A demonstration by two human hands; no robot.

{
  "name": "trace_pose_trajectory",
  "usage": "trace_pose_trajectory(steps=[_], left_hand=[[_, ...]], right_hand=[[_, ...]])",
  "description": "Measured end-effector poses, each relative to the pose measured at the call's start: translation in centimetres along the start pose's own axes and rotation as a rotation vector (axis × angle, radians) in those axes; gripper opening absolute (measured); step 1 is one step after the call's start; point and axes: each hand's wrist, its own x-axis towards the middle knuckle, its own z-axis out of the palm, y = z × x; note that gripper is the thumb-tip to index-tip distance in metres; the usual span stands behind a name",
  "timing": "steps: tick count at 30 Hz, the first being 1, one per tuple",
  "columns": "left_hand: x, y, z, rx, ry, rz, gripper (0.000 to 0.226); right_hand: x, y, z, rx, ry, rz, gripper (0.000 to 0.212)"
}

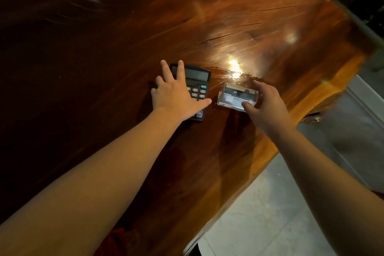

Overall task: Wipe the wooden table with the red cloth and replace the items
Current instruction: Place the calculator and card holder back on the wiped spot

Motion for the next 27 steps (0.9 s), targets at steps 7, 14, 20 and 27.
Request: trace_pose_trajectory(steps=[7,14,20,27], left_hand=[[-4.1,-7.1,-3.4,-0.163,-0.004,0.021,0.114],[-11.1,-18.0,-7.8,-0.223,0.005,-0.071,0.103],[-19.2,-29.0,-10.2,-0.239,0.072,-0.241,0.105],[-29.9,-40.2,-11.5,-0.193,0.223,-0.580,0.109]], right_hand=[[-4.1,-4.8,1.4,0.081,0.046,-0.125,0.061],[-8.9,-13.8,5.2,0.163,-0.269,-0.270,0.084],[-13.3,-23.6,9.1,0.102,-0.391,-0.407,0.087],[-20.0,-34.7,14.6,0.053,-0.531,-0.603,0.077]])
